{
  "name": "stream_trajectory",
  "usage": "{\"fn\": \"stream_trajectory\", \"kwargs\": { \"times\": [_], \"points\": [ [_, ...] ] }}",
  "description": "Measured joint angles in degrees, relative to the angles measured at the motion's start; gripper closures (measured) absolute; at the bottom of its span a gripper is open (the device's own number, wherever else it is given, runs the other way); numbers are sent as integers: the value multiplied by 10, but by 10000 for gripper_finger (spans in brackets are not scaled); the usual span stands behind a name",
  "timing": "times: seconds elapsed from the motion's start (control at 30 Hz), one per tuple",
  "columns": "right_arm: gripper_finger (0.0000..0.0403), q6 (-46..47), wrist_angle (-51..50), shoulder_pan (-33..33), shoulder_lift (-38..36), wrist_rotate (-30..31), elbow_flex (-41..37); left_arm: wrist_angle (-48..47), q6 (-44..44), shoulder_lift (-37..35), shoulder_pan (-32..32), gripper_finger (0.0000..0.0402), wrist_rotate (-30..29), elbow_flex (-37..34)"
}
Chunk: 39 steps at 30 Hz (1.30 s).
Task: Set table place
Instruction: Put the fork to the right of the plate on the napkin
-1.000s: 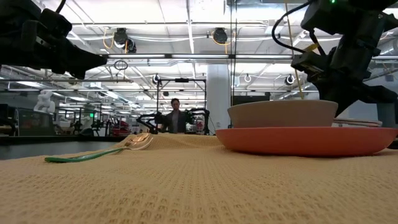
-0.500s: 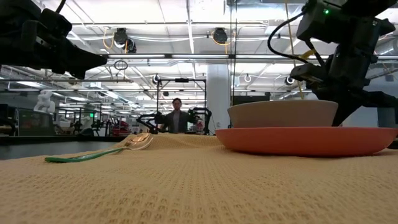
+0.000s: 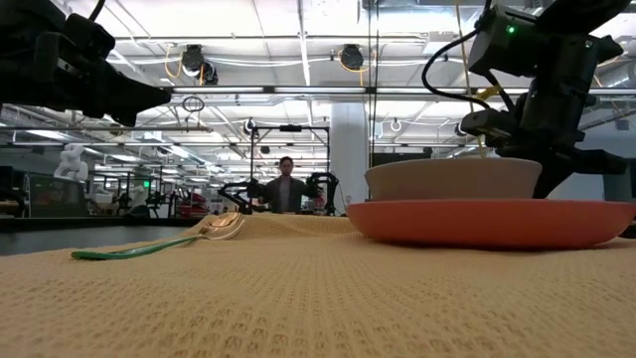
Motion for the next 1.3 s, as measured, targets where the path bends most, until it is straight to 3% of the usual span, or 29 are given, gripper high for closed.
{"fn": "stream_trajectory", "kwargs": {
  "times": [0.77,1.3],
  "points": [
    [399,-21,6,1,6,-15,0,0,0,0,0,371,0,0],
    [399,-1,-38,26,3,-31,49,-1,0,0,0,371,0,0]
  ]
}}
